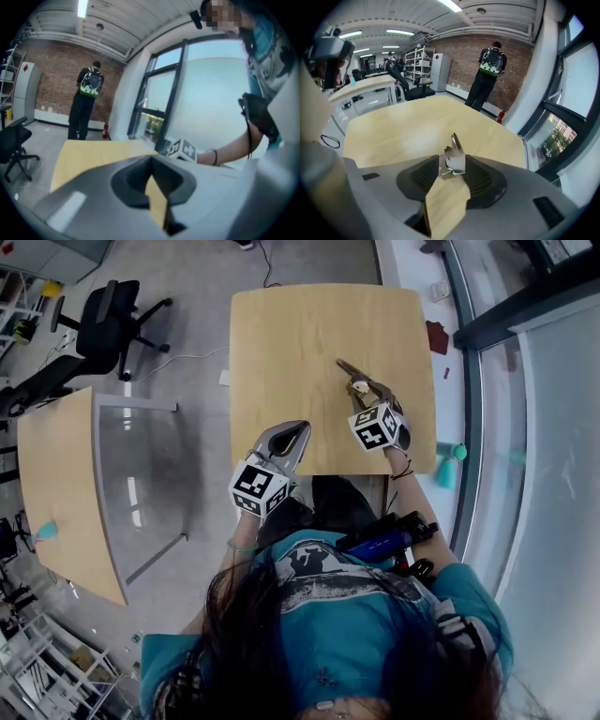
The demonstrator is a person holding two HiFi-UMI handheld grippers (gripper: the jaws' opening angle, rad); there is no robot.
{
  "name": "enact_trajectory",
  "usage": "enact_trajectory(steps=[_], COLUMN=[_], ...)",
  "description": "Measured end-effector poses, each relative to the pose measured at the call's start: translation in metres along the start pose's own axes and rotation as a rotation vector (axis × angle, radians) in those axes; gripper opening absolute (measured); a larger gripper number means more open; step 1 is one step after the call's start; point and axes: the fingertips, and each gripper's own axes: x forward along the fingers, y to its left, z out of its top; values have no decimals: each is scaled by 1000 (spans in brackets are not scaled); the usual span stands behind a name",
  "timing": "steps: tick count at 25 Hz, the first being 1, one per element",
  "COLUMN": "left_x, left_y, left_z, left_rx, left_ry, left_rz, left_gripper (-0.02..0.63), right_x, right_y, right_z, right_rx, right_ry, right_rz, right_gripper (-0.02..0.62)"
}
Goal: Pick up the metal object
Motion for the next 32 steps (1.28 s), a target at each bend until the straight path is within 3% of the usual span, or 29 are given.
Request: enact_trajectory(steps=[6, 11, 13, 19, 32], left_x=[10, 4, 2, -7, -61], left_y=[8, 16, 17, 11, -16], left_z=[-9, -14, -14, -15, -22], left_rx=[-23, -35, -35, -33, 14], left_ry=[34, 44, 41, 31, -12], left_rz=[42, 66, 70, 56, 1], left_gripper=[-1, -2, -2, -2, 0], right_x=[40, 55, 54, 24, -108], right_y=[-8, -13, -15, -11, 41], right_z=[-8, -15, -15, -4, 41], right_rx=[-134, -189, -197, 26, 438], right_ry=[49, 67, 68, 16, -310], right_rz=[-4, -89, -99, -51, 65], right_gripper=[153, 152, 115, 92, 91])
